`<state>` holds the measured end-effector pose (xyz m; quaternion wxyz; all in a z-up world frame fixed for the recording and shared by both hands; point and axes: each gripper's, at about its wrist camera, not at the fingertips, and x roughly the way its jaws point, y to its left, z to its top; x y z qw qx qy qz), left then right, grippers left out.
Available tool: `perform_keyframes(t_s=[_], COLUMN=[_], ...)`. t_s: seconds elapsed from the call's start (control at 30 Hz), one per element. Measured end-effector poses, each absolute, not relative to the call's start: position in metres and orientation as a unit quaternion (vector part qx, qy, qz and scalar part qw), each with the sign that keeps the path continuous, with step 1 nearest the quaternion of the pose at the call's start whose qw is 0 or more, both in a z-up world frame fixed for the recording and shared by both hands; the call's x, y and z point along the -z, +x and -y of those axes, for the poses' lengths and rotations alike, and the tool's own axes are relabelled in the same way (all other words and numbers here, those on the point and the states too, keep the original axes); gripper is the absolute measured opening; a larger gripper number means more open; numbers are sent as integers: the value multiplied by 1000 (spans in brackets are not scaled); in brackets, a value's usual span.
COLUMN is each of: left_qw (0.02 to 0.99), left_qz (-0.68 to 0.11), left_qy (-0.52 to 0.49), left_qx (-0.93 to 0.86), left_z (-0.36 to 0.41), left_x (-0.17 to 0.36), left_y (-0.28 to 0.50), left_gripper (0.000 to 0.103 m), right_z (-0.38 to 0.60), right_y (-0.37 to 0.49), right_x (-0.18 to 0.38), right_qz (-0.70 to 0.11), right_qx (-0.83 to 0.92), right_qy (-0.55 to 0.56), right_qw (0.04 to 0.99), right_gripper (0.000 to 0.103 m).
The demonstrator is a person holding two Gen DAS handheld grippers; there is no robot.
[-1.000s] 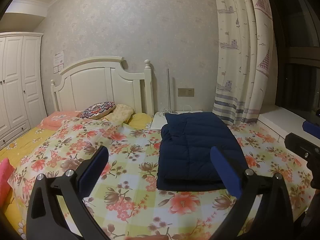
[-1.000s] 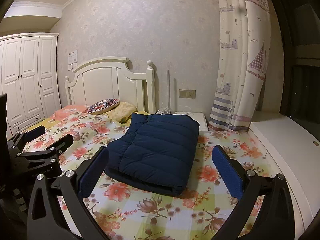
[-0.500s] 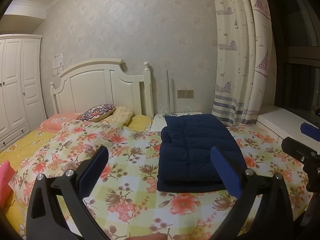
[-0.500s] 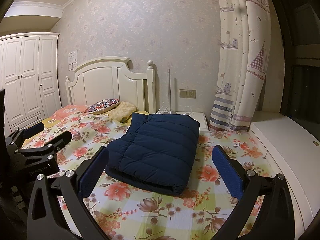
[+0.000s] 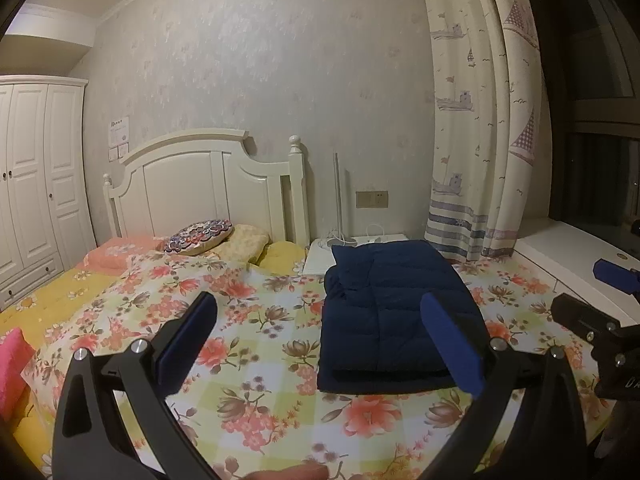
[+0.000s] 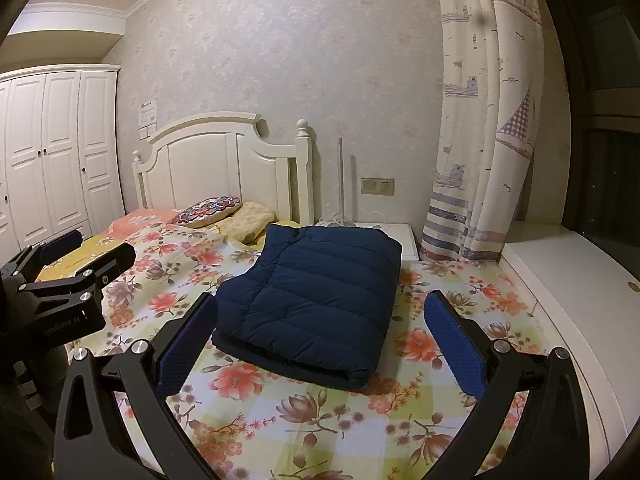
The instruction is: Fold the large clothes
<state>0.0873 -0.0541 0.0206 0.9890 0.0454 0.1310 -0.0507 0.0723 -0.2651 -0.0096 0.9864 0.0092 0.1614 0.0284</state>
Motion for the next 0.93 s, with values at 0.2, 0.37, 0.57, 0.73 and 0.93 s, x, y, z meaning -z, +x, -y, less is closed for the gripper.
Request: perform_keyframes(t_s=[0.2,0.37,0.57,0.73,0.93], left_qw=[989,988,986,977,956], left_qz=[-131,-133,-146,-194,-292], left_qy=[46,48,45,42,10], left_qx=[53,55,65,75,36], left_z=[55,56,58,49,-37], left_x=[-22,-21,-13,10,41], left_y=[86,87,94,125,204], left_gripper=[101,101,101,101,101], right_z=[263,263,263,266,349], right_y=[71,72,80,93,99], right_x=[13,14,23,39,31], right_qz=[-164,-166,-178,-201,-204], right_qx=[-31,-31,-33,-29,93], right_qy=[7,7,8,10,-6], right_qw=[986,986,983,979,975], right_gripper=[99,99,99,99,99])
